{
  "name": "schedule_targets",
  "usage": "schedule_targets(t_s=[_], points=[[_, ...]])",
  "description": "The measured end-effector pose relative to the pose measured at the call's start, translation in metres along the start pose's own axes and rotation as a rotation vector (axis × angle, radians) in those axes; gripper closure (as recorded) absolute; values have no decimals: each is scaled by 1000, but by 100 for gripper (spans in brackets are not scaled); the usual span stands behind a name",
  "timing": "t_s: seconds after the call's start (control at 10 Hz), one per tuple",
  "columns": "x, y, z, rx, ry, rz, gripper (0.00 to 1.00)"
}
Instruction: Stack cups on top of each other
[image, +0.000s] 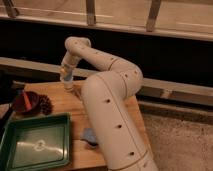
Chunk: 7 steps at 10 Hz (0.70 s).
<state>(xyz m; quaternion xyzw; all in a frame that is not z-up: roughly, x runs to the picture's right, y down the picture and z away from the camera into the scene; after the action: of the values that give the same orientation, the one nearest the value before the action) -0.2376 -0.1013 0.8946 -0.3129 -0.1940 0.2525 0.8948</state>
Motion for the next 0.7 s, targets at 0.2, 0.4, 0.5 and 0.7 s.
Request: schedule_targets(t_s=[0.2, 0.4, 0.5, 0.7], points=[[1, -1, 0, -1, -3, 0, 29], [0, -2, -1, -2, -6, -2, 29], [-1, -2, -1, -1, -7, -5, 29], [-6, -3, -5, 9, -9, -15, 29]])
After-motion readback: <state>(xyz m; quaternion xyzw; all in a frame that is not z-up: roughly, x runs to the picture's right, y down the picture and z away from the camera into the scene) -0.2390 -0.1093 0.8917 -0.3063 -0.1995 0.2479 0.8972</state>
